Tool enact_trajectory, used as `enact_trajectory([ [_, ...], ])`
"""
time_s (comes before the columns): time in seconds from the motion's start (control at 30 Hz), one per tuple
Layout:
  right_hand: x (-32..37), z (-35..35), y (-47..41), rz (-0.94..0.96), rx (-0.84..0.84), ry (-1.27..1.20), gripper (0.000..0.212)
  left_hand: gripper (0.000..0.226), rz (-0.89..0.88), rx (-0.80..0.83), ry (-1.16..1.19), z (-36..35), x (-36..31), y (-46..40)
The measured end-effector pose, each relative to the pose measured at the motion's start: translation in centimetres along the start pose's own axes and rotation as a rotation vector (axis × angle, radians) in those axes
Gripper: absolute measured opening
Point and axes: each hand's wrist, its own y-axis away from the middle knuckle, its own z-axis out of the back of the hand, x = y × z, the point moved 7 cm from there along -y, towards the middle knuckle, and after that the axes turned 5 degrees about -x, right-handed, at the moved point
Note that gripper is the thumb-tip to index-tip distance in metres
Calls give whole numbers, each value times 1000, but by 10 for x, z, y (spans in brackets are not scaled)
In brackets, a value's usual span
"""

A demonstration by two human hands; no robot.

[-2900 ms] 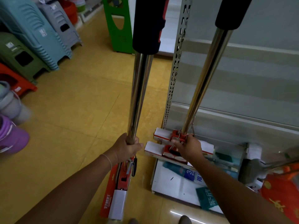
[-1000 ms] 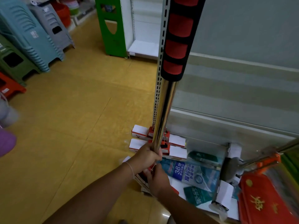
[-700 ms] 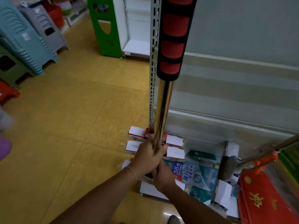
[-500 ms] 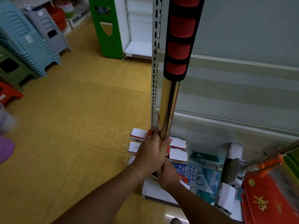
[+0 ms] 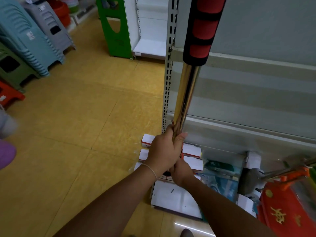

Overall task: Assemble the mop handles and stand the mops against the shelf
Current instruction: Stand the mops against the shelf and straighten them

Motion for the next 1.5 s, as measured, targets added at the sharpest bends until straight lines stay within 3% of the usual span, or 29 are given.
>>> enact_trajectory([
  [0.23, 4, 13, -15, -20, -26, -49, 9, 35, 41, 63, 43, -8, 4, -18],
  [0.33, 7, 20, -17, -19, -3, -93, 32, 29, 54, 82, 97, -10, 7, -21],
  [0.4, 7, 23, -15, -47, 5, -98, 36, 24, 42, 89, 120, -8, 8, -22],
  [0.47, 10, 33, -12, -61, -68, -160, 32, 20, 32, 103, 120, -8, 10, -24],
  [0.57, 23, 50, -12, 10, -150, -264, 53, 15, 38, 136, 130, -12, 17, -27],
  [0.63, 30, 54, -13, 47, -151, -208, 65, 15, 60, 164, 143, -18, 26, -26],
  [0.83, 32, 45, -20, 10, -109, -91, 58, 22, 111, 164, 87, -32, 39, -20],
  [1.03, 30, 40, -30, 22, -79, 72, 71, 23, 115, 108, 64, -38, 35, -22],
  [1.23, 37, 37, -25, -30, -54, 8, 77, 21, 149, 112, 25, -36, 33, -16],
  [1.37, 38, 49, -16, -44, -65, -120, 68, 22, 188, 175, 16, -32, 32, -13],
  [1.5, 42, 59, 3, -35, -44, -155, 61, 40, 329, 240, -23, -32, 39, 5],
])
